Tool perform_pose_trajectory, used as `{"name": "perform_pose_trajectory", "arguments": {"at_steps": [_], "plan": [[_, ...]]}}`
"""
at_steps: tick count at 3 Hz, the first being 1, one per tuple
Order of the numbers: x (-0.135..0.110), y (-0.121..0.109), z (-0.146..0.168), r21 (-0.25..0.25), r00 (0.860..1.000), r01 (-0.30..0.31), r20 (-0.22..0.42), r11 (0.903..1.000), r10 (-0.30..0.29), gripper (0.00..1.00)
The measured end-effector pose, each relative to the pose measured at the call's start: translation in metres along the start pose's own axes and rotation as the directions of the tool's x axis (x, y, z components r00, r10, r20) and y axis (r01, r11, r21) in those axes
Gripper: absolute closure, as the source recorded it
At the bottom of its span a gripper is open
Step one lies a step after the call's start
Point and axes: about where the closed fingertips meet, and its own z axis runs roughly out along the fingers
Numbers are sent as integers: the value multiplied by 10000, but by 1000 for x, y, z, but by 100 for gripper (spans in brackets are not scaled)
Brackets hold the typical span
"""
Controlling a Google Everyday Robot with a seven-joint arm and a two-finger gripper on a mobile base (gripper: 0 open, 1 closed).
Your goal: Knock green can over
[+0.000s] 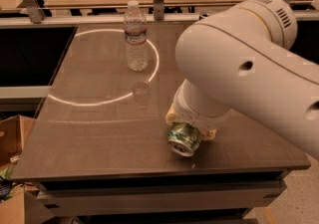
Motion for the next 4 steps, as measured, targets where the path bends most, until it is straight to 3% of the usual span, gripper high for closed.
{"name": "perform_pose_trajectory", "arguments": {"at_steps": [3,4], "plan": [[-1,-2,-4,23,10000,47,-76,10000,-47,14],[-2,-3,-5,30,9999,64,-100,10000,-64,0]]}}
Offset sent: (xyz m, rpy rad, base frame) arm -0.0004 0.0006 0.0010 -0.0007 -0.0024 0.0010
